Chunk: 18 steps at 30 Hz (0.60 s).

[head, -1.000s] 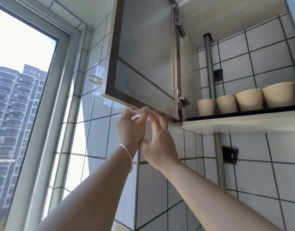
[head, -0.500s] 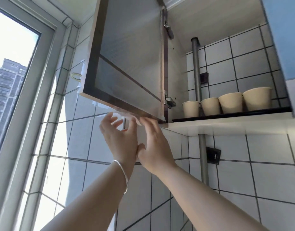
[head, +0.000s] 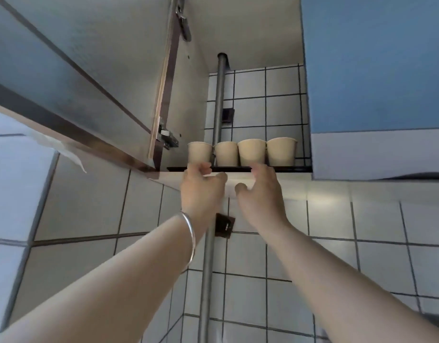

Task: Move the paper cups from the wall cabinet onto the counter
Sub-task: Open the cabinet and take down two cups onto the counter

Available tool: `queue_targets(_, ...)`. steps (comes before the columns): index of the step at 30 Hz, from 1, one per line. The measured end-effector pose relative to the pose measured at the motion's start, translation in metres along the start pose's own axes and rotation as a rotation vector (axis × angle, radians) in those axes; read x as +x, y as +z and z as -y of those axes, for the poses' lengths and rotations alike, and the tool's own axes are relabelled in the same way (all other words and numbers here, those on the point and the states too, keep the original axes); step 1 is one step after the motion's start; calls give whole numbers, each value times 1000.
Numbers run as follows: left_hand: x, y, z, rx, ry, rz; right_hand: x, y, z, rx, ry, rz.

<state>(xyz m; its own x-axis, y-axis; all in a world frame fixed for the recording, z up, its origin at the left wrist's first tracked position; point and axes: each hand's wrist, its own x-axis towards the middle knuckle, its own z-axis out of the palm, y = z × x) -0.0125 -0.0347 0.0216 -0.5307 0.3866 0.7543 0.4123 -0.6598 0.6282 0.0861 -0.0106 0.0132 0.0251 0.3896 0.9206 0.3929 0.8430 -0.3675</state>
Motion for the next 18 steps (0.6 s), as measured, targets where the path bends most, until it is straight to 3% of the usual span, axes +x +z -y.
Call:
queue_targets(6, 46, 67, -8, 114, 65, 181, 42, -40, -38, -193, 44, -88)
queue_targets(11, 71, 89, 13, 312, 177, 175, 72, -50, -50, -292, 44, -118)
queue_targets(18, 83, 104, 16, 513, 189, 170, 103, -44, -56, -382, 119, -90)
